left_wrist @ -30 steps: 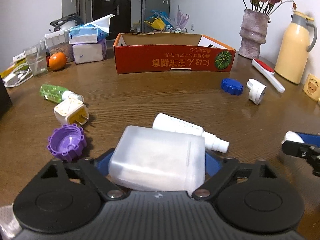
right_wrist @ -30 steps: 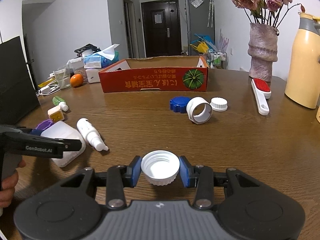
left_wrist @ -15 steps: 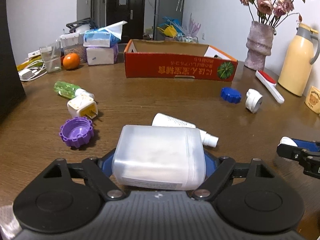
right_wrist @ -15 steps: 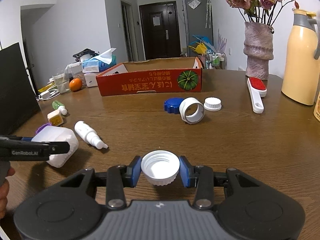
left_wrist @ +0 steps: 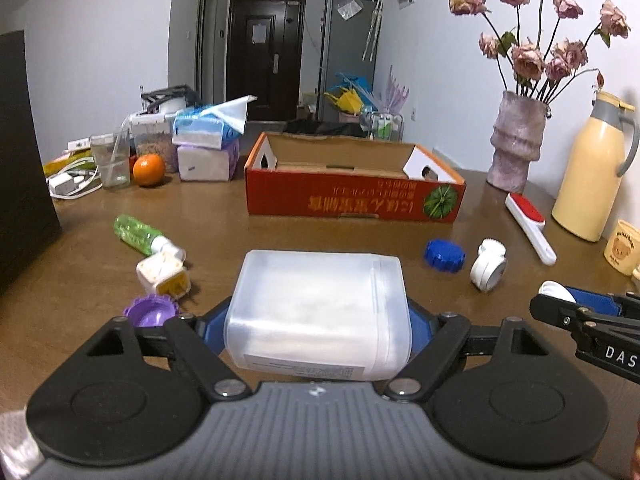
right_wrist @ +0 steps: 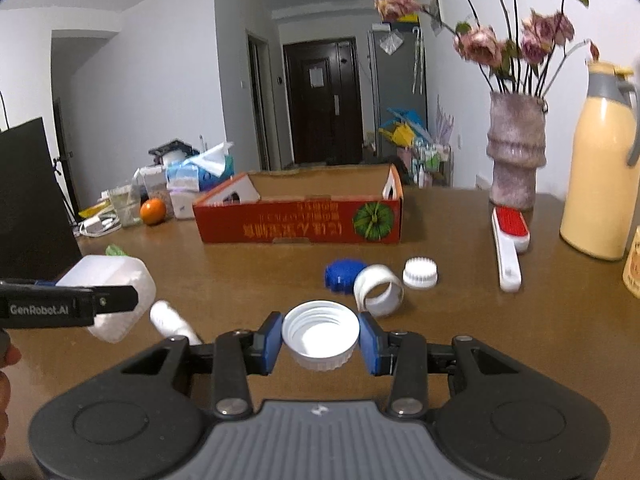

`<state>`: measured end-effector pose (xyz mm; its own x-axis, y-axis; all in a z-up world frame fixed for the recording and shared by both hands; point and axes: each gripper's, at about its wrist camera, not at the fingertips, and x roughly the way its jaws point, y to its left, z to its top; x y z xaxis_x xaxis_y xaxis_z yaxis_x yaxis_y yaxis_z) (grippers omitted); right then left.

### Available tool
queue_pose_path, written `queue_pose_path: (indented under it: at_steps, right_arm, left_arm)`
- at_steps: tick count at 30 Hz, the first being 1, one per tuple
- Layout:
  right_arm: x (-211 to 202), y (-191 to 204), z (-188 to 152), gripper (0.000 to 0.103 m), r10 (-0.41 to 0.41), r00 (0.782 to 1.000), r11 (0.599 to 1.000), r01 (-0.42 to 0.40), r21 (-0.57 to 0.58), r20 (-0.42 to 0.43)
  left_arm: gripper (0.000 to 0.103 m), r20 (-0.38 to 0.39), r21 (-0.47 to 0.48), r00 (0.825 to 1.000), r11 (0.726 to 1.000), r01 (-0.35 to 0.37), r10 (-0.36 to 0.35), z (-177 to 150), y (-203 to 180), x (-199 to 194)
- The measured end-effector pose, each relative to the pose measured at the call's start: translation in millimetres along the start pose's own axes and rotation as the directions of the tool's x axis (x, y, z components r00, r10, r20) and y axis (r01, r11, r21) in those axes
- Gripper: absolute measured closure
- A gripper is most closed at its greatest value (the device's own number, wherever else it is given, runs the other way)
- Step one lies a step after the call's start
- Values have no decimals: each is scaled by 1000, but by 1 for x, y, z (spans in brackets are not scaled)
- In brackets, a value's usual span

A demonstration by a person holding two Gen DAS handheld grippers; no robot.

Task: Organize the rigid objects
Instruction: 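Carry the plastic box and white cap over the red cardboard box with both tools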

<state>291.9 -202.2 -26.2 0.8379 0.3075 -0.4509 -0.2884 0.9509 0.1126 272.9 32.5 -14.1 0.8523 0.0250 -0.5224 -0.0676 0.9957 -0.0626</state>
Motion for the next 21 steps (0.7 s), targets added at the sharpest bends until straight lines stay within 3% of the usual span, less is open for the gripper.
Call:
queue_pose_path:
  at_steps: [21]
  right_arm:
    - [33, -1, 68, 64, -15, 993, 999, 19, -29, 114]
  left_arm:
    - [20, 168, -30, 986, 1000, 0, 5, 67, -23, 16]
